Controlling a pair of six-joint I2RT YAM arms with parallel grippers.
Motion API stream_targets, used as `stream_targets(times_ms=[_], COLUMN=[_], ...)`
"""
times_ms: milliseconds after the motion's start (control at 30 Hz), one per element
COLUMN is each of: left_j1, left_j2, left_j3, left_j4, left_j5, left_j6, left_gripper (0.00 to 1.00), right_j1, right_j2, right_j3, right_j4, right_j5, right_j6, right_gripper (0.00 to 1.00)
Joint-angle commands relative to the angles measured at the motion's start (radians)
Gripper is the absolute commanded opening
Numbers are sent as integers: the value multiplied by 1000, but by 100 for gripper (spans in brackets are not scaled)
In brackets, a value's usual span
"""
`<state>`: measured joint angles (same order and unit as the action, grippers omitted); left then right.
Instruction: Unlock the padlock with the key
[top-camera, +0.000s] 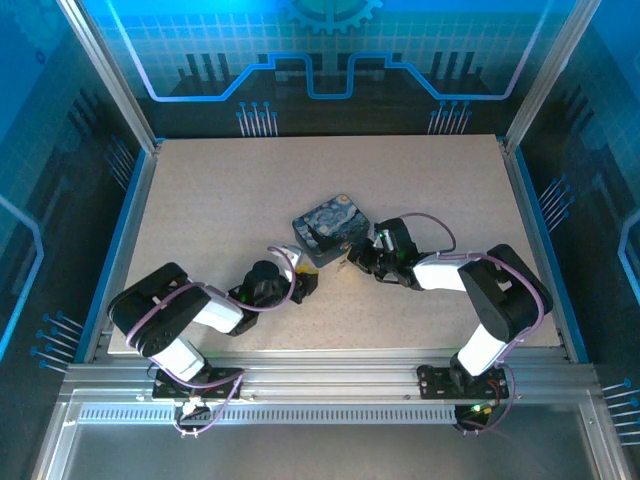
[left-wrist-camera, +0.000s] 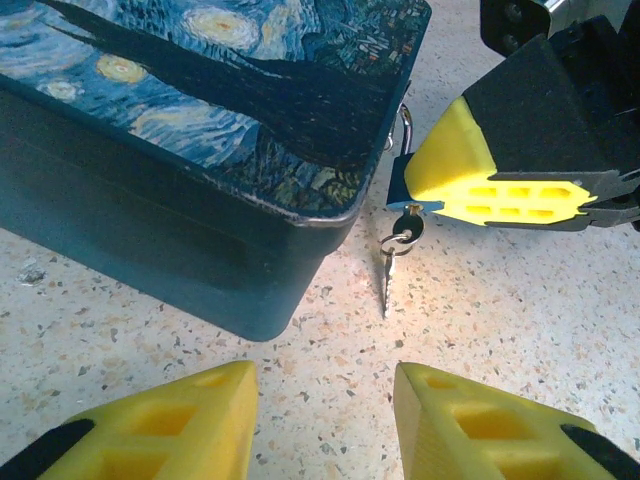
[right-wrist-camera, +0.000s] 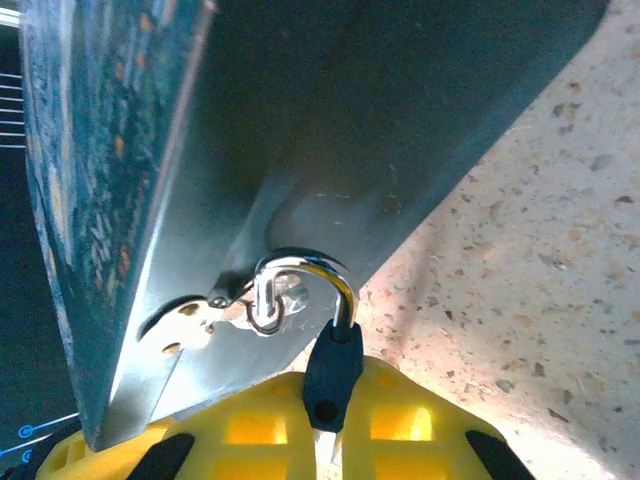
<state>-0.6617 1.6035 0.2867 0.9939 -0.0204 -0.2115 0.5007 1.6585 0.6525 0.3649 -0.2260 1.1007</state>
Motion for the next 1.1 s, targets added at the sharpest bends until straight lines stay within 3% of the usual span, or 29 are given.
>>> stream_targets(times_ms=[0, 400, 533, 633, 833, 1067], left_j1=[10, 18, 22, 25, 54, 132], left_j2=[-18, -169, -308, -435, -628, -570], left_j3=[-22, -29, -15, 11, 127, 335], left_j4=[42, -87, -247, -412, -791, -1105], left_j5=[14, 10, -5, -45, -125, -83], left_j6=[-5, 11, 37, 50, 36, 26], left_gripper=[41, 42, 42, 43, 48, 68], right_j1=[-14, -15, -33, -109, -341, -378], right_j2=[-39, -206, -324, -363, -279, -2], right_j3=[-4, -2, 69, 177, 348, 562], right_j4=[-56, -262, -500, -735, -952, -1096], right_j5=[41, 120, 187, 194, -49, -125], right_j6=[13, -101, -248, -393, -610, -842], right_gripper=[0, 0, 0, 0, 0, 0])
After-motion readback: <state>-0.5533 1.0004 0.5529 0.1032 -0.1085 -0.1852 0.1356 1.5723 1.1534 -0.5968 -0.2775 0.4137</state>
